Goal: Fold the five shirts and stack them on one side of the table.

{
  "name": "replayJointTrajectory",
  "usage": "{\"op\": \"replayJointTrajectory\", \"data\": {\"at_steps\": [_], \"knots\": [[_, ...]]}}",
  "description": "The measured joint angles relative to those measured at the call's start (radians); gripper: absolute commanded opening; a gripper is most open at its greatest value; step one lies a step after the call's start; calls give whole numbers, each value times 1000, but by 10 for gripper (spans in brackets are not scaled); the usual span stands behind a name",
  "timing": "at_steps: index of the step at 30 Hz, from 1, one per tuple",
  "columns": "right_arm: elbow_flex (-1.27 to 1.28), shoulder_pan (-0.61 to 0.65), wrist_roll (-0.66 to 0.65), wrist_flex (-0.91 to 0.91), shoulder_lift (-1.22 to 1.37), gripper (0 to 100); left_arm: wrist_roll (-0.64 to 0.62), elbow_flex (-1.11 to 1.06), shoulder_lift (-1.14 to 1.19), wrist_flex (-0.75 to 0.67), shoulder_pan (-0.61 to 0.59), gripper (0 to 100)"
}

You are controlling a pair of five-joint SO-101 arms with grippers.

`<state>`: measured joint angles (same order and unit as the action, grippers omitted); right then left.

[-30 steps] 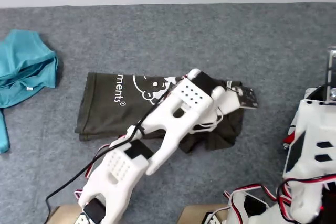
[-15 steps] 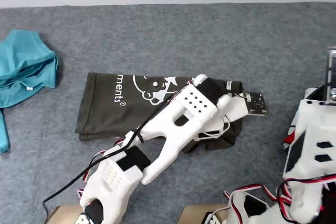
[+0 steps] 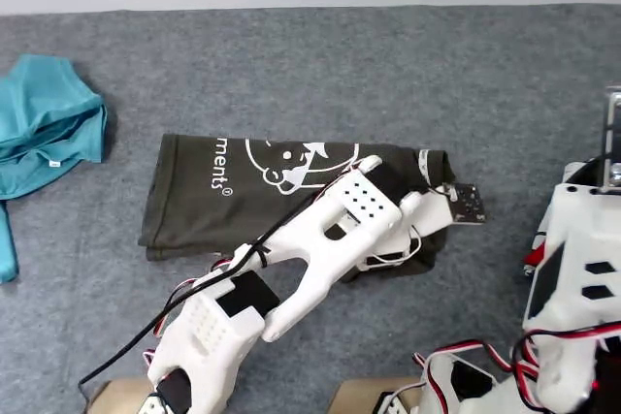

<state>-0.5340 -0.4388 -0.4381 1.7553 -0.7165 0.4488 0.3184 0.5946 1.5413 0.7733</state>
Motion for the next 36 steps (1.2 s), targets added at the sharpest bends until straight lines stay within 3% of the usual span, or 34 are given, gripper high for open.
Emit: {"op": "replayJointTrajectory", "data": {"at_steps": [6,14,25,36], "knots": [[0,0,0,0,0,11,-12,0,0,-6,0,13],[0,0,0,0,0,11,-12,77,0,60,-15,8],[0,0,0,0,0,11,18,149,0,29,-158,8],[2,0,0,0,-2,11,28,342,239,12,-229,47]]}}
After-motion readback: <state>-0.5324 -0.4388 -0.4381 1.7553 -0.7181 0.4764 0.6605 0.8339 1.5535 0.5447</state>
